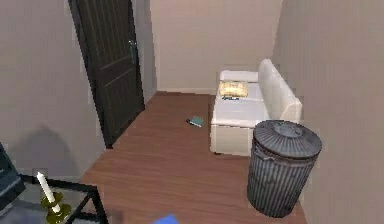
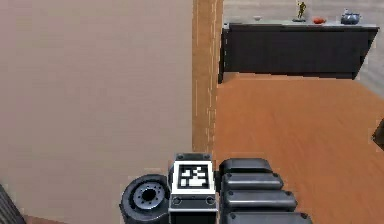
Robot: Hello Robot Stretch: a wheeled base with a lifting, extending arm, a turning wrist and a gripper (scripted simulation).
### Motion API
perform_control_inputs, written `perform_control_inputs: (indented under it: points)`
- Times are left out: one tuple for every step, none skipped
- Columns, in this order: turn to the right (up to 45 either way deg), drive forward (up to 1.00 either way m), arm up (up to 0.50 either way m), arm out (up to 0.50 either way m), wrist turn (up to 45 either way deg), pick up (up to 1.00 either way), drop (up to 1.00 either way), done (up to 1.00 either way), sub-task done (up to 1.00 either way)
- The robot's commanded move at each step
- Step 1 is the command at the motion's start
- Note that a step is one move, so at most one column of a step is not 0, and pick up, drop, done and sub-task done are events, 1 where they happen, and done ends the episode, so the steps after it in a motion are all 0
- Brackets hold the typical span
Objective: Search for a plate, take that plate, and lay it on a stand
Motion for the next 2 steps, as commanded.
perform_control_inputs:
  points:
    - [27.0, 0.00, 0.00, 0.00, 0.0, 0.00, 0.00, 0.00, 0.00]
    - [-45.0, 0.00, 0.00, 0.00, 0.0, 0.00, 0.00, 0.00, 0.00]
